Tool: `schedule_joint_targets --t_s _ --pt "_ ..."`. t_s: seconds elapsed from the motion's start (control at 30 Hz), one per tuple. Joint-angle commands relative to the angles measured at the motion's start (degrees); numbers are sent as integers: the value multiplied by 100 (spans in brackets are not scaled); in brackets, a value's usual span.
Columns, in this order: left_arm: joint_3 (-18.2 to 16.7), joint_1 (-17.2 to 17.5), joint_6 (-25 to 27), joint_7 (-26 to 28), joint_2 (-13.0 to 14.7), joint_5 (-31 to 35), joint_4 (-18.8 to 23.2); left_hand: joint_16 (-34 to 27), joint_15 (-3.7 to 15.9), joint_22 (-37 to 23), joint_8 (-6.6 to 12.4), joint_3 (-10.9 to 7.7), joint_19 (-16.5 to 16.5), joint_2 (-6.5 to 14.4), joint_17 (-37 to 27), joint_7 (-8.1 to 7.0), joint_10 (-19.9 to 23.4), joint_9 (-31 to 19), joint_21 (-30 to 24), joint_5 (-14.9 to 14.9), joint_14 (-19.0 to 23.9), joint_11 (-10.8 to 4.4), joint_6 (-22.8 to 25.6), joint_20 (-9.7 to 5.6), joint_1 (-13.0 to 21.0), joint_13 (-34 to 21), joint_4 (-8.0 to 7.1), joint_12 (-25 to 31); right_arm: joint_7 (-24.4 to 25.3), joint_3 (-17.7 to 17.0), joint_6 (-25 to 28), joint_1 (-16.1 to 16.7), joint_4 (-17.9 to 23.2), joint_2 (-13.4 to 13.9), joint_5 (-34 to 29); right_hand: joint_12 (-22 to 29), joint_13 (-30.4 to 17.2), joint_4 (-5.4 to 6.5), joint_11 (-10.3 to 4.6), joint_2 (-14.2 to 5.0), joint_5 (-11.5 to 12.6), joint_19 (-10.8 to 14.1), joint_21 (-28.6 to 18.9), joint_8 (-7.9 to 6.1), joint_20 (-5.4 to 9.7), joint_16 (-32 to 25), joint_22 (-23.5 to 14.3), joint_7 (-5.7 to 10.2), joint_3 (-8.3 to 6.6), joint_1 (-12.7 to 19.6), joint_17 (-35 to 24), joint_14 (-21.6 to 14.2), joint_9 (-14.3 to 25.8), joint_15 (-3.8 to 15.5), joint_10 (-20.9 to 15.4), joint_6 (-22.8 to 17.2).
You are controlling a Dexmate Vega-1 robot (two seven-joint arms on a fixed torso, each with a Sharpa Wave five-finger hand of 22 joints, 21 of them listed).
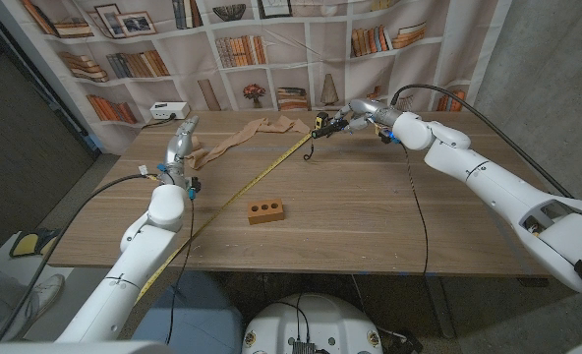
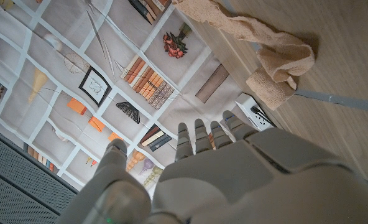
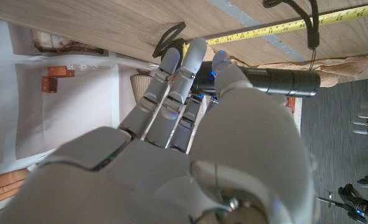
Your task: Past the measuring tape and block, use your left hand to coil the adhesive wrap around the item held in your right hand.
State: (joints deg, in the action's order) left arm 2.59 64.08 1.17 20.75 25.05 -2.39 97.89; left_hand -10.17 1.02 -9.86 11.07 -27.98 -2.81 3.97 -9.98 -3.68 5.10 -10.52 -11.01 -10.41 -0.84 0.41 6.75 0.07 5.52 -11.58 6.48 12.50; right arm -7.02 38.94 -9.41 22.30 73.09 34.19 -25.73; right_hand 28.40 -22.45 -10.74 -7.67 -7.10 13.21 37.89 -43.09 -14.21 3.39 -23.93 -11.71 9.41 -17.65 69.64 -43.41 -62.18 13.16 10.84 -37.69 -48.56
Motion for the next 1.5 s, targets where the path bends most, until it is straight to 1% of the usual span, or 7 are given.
schedule_joint_targets --t_s 0.03,0.17,0.27,0.57,0.93,1.1,1.5 --pt "17 -60 209 -1 70 280 -32 0 15 -15 -13 -26 -5 18 -12 -15 11 -11 21 15 -65 -30 12 89 82 -14 42 1 10 1 6 26 21 21 -8 564 -452 164 -125 -56 26 -40 -59 -8 275 10 -3 -441 -194 -36 -39 -55 20 260 -1737 -535" --pt "6 -64 225 71 22 347 -59 -20 107 -16 -5 -43 -18 22 -11 -10 141 -11 8 17 -43 -250 31 58 119 -14 68 52 -16 -1 -8 24 29 37 2 554 -462 160 -125 -51 25 -57 -75 -2 278 22 0 -443 -195 -36 -50 -57 21 264 -1714 -533" --pt "9 -59 263 89 22 413 -58 -37 156 -16 26 -53 -49 28 -10 -22 250 -12 -6 18 -1 -298 115 32 137 -13 78 92 -29 -1 -1 26 51 49 -7 556 -467 164 -128 -56 24 -62 -87 2 279 32 2 -437 -198 -40 -53 -56 21 259 -1722 -528" --pt "18 -68 433 114 73 656 -54 -19 201 -16 33 -73 -72 43 -8 28 160 -12 -14 19 -33 -182 165 -15 175 -12 96 51 -59 -5 18 46 118 78 -12 545 -478 166 -132 -54 21 -92 -119 9 283 57 8 -422 -201 -47 -73 -54 24 261 -1711 -532" --pt "61 -118 586 64 218 1032 -34 -18 216 -16 28 -96 -81 66 -5 62 186 -13 -15 19 -39 -226 178 -41 211 -13 109 59 -86 -54 87 90 267 149 5 521 -473 156 -138 -41 17 -117 -170 19 313 97 18 -425 -207 -46 -101 -40 28 267 -1710 -533" --pt "33 -99 525 92 210 1113 -24 -24 224 -15 5 -108 -83 78 -3 53 235 -13 -15 20 -24 -234 127 -40 233 -15 119 78 -74 -78 129 145 358 191 9 516 -479 148 -140 -35 15 -129 -191 23 314 110 22 -418 -212 -35 -115 -39 29 269 -1708 -534" --pt "3 -26 746 131 228 1404 142 -31 238 -15 16 -123 -106 89 -2 51 264 -15 -21 22 0 -221 163 -43 261 -18 128 87 -58 -137 245 251 591 293 18 502 -494 161 -147 -42 10 -156 -240 33 304 139 30 -407 -216 -50 -143 -47 32 262 -1704 -532"
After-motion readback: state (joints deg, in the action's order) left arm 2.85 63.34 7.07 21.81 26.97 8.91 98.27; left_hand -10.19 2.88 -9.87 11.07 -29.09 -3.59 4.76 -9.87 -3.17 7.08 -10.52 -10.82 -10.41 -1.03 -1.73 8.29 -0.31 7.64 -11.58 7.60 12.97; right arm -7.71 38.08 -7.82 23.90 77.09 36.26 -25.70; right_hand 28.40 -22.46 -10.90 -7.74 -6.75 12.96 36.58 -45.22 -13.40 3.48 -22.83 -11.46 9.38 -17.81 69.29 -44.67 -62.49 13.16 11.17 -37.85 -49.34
